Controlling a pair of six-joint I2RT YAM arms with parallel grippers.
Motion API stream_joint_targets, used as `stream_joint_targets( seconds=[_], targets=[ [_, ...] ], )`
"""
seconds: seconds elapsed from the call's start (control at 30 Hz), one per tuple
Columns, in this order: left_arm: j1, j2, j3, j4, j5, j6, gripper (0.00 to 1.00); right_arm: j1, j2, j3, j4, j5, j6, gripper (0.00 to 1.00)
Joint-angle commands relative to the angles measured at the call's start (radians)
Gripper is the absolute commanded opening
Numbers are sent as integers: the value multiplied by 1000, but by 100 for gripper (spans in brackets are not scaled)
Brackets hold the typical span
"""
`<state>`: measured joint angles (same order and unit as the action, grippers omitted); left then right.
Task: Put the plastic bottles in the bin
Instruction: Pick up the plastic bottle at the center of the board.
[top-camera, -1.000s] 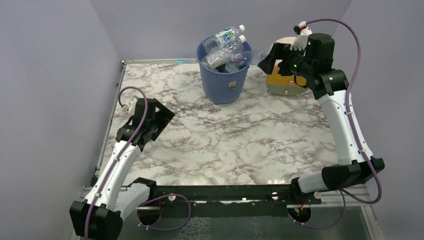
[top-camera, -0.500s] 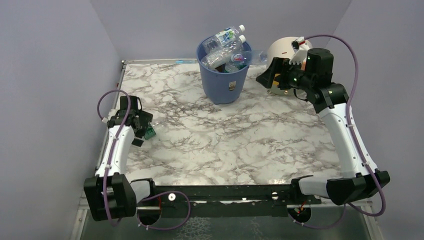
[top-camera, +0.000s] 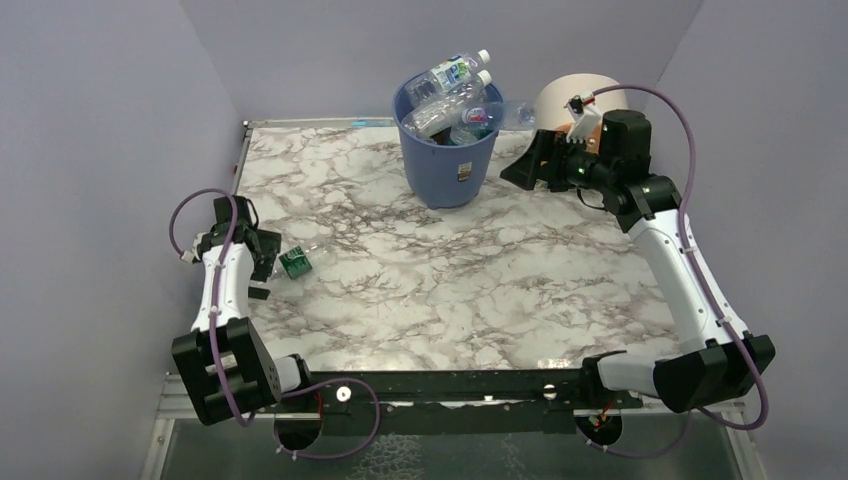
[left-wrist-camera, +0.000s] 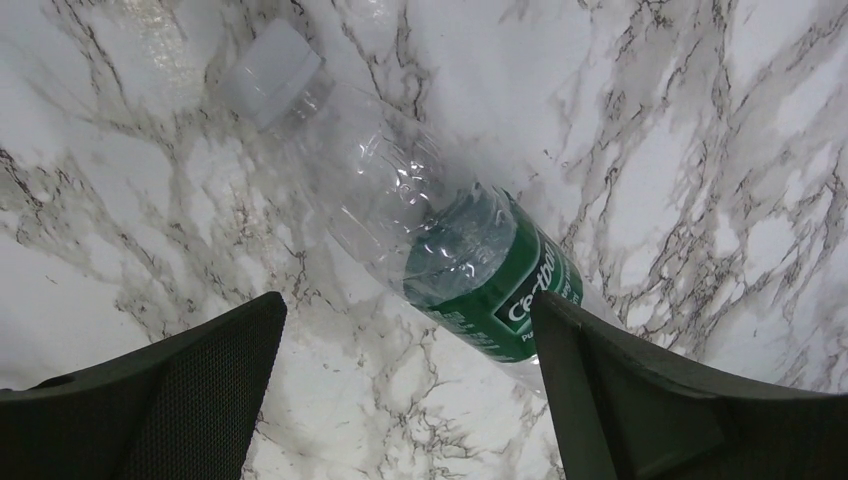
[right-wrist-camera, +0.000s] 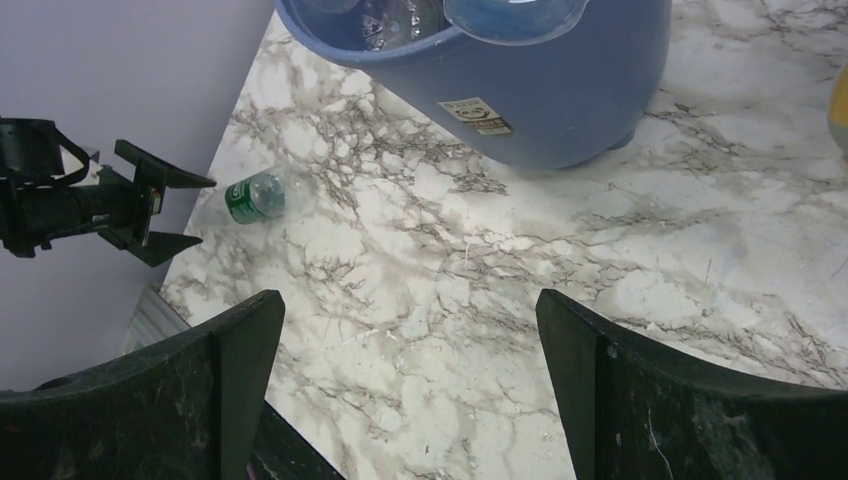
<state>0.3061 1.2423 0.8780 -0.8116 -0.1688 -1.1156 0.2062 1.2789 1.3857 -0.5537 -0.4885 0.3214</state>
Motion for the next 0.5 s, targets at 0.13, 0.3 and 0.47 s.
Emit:
stream_joint_targets(
  seconds=[0.13,0.3,0.47],
  targets=[
    [27,38,-30,36,6,15,99,2,-53,-79,65,-95,16,100],
    [28,77,-54,68,11,22,99,2,-65,-112,82,-118,19,100],
    [27,115,-94,125,73,57,88,2,-66,-132,95,-130,18,100]
  ],
)
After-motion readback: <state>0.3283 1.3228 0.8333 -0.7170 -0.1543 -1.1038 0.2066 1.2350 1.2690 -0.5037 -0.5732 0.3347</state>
